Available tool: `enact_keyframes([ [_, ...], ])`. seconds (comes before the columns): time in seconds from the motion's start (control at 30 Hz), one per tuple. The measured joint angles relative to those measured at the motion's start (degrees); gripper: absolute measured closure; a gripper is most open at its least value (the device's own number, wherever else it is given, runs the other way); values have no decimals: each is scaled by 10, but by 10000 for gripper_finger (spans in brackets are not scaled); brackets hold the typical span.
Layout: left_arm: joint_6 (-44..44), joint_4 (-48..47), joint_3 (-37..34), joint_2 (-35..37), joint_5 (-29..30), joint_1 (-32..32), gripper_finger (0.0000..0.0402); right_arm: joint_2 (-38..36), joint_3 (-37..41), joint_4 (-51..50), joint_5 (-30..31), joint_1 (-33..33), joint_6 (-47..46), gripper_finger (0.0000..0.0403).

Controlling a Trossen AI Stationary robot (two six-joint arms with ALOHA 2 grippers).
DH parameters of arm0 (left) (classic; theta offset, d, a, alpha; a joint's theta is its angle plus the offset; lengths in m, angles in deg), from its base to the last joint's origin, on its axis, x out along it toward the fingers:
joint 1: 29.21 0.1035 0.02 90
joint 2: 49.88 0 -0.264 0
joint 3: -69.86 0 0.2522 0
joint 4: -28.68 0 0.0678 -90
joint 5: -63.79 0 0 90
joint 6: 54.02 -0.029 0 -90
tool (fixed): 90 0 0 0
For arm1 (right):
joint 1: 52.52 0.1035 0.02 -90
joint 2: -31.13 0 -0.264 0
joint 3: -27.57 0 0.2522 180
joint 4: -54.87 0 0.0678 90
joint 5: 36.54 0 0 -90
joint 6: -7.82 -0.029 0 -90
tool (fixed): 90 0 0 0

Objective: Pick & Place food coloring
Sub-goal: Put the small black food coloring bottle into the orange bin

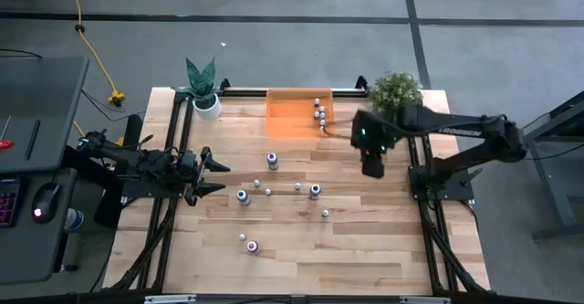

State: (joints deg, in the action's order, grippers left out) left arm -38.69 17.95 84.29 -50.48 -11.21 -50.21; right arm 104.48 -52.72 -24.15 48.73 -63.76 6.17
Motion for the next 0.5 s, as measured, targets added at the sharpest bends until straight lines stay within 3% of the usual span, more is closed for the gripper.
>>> enact_keyframes([
  [0.27,0,0,0,0,0,0,130,-15,93,48,-6,106,-99,267],
  [0.5,0,0,0,0,0,0,130,6,90,82,-17,166,-163,267],
])
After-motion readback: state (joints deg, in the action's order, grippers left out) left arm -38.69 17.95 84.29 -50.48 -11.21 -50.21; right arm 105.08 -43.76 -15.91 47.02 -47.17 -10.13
